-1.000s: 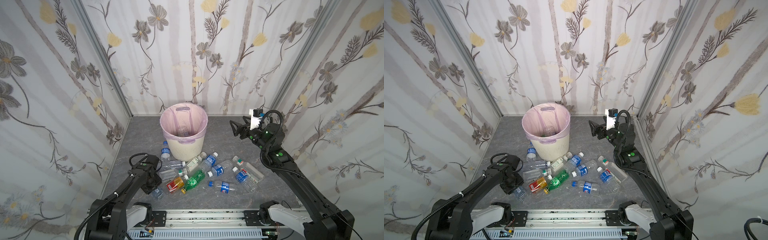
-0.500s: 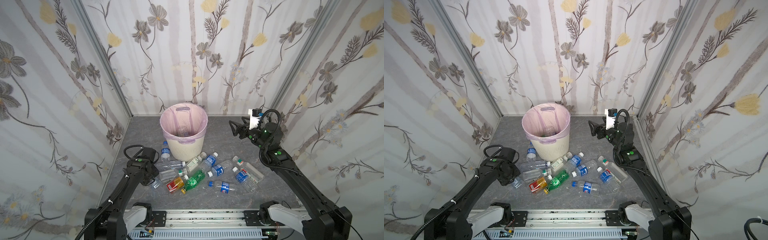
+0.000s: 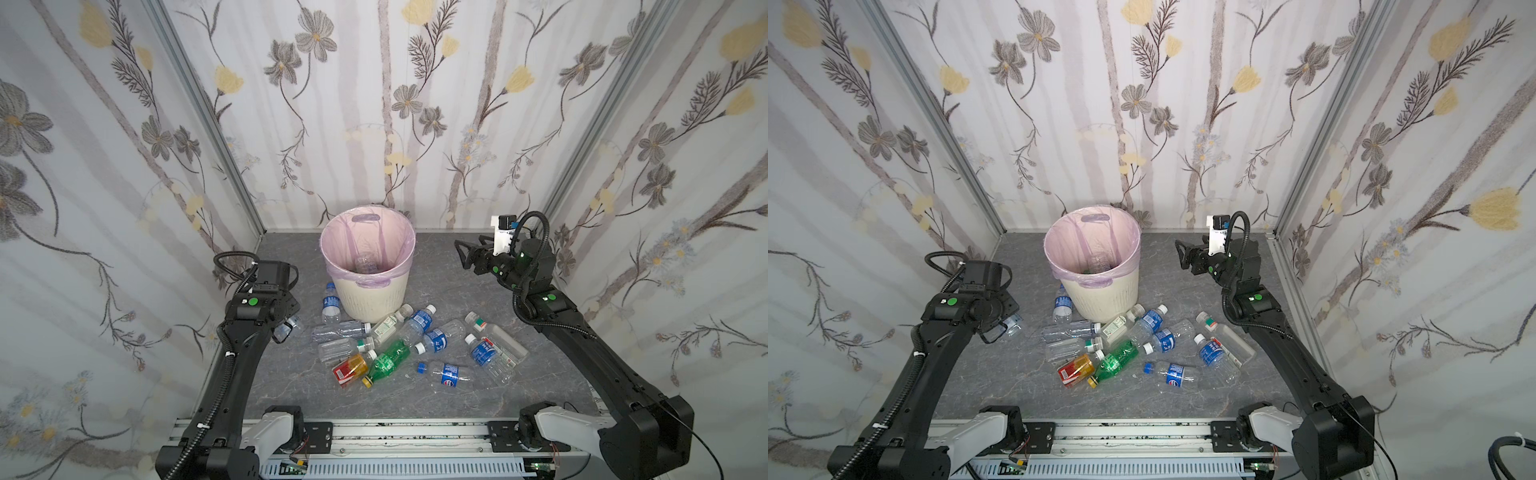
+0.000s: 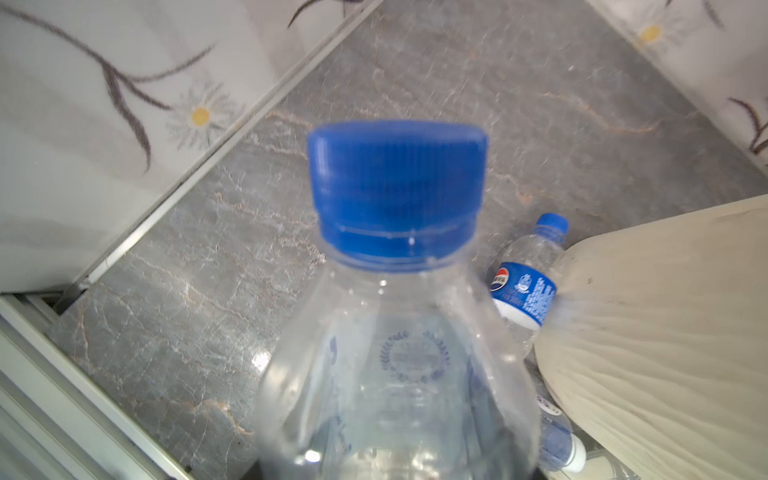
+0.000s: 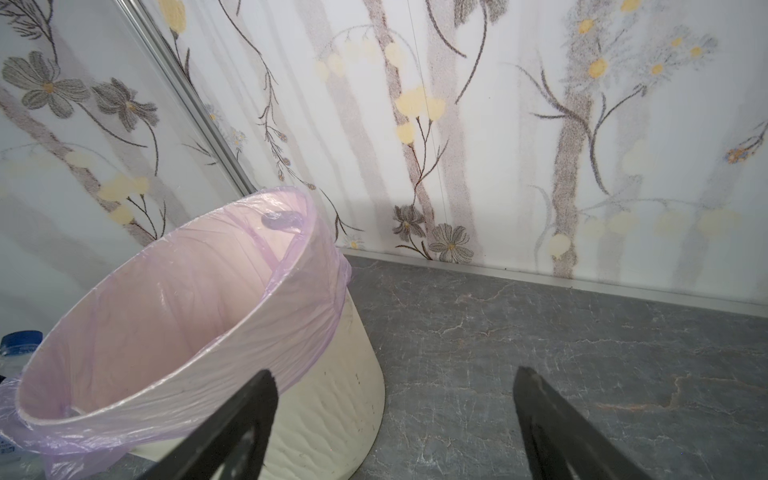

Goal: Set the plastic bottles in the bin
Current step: 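Lift the blue-capped bottle with the left gripper and carry it over the bin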

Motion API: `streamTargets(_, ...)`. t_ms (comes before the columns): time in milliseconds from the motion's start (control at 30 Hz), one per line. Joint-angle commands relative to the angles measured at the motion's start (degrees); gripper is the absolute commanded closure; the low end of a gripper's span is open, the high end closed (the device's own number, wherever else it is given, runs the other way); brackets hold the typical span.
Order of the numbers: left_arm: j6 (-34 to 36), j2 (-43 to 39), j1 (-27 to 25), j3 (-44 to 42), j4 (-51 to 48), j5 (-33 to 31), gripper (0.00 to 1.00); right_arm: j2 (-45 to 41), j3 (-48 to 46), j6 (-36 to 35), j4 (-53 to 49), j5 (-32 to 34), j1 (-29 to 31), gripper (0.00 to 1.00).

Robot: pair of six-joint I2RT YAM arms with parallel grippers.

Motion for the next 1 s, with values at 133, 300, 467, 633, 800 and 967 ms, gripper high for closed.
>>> streamTargets(133, 5.6, 3.0, 0.1, 10.4, 6.2, 5.3, 0.59, 1.8, 1.1, 5.0, -2.8, 1.7, -0.1, 0.12)
streamTargets(300, 7.6, 5.8, 0.1, 16.1, 11.1, 10.4, 0.59, 1.8, 1.0, 5.5, -6.6, 4.0, -0.1, 0.12)
streamTargets(467, 8.7, 8.6, 0.1, 23.0, 14.9, 14.2, 0.59, 0.6, 0.5, 5.7, -9.5, 4.7, 0.0, 0.12)
streamTargets(633, 7.0, 11.4, 0.1, 26.1, 20.7, 23.0, 0.59, -0.2, 0.6, 4.6, -13.2, 6.6, 0.0, 0.12)
streamTargets(800, 5.9, 15.3, 0.0, 29.1, 24.0, 30.6, 0.6, -0.3, 1.0, 2.9, -17.6, 10.5, 0.0, 0.12)
streamTargets(967, 5.8, 19.2, -1.7, 33.3, 25.5, 34.6, 0.6, 0.7, 1.4, 1.4, -21.3, 16.3, -0.2, 0.11)
